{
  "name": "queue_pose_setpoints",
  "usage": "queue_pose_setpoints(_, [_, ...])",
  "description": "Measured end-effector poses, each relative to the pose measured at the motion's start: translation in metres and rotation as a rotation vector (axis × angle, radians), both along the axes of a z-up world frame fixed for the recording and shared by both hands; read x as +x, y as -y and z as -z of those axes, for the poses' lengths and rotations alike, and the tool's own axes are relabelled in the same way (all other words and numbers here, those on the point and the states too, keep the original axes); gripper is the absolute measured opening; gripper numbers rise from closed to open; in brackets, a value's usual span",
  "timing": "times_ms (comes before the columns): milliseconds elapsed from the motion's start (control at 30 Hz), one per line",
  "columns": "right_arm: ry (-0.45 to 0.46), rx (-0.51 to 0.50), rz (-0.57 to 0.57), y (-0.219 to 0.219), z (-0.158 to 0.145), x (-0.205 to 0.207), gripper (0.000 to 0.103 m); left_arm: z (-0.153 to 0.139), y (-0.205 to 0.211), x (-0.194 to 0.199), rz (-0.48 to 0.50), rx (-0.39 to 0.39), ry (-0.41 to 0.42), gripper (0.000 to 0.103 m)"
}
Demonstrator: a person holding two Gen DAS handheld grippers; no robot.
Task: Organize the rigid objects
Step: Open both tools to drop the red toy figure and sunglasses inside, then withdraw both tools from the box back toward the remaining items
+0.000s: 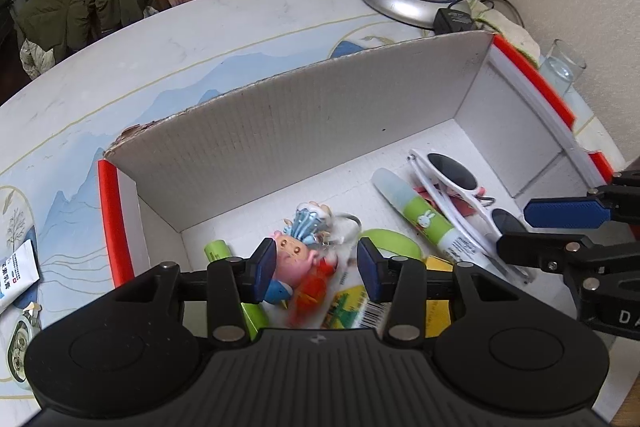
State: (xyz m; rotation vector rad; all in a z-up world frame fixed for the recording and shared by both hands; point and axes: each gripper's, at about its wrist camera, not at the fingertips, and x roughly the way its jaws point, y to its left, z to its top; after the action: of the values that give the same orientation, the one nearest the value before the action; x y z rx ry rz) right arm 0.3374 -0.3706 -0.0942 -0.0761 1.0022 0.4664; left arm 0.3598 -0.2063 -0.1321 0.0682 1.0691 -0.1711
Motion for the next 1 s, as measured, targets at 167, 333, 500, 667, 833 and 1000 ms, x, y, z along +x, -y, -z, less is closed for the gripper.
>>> queue_pose_setpoints(167, [0.02, 0.009, -0.004, 0.0, -0.007, -0.009, 0.04, -0.01, -0.001, -0.011, -0.003, -0.013, 0.03, 0.049])
queue_pose_setpoints(333, [0.048, 0.014, -0.003, -0.002, -0.016, -0.019, 0.048, -0.023, -0.005, -0.024, -0.008, -0.037, 0.061, 0.051])
queue_pose_setpoints(500, [0.071, 0.025, -0.006, -0.004, -0.025, -0.031, 0.056, -0.036, -0.01, -0.038, -0.008, -0.057, 0.097, 0.054])
queue_pose_setpoints(667, [0.093, 0.035, -0.003, -0.006, -0.032, -0.043, 0.061, -0.05, -0.015, -0.056, -0.01, -0.082, 0.128, 0.055])
queue_pose_setpoints(833, [0.121, 0.055, 0.003, -0.009, -0.041, -0.056, 0.068, -0.064, -0.023, -0.076, -0.004, -0.115, 0.169, 0.065])
queue_pose_setpoints(1000, [0.147, 0.075, 0.003, -0.016, -0.049, -0.068, 0.082, -0.077, -0.037, -0.095, -0.007, -0.144, 0.208, 0.066])
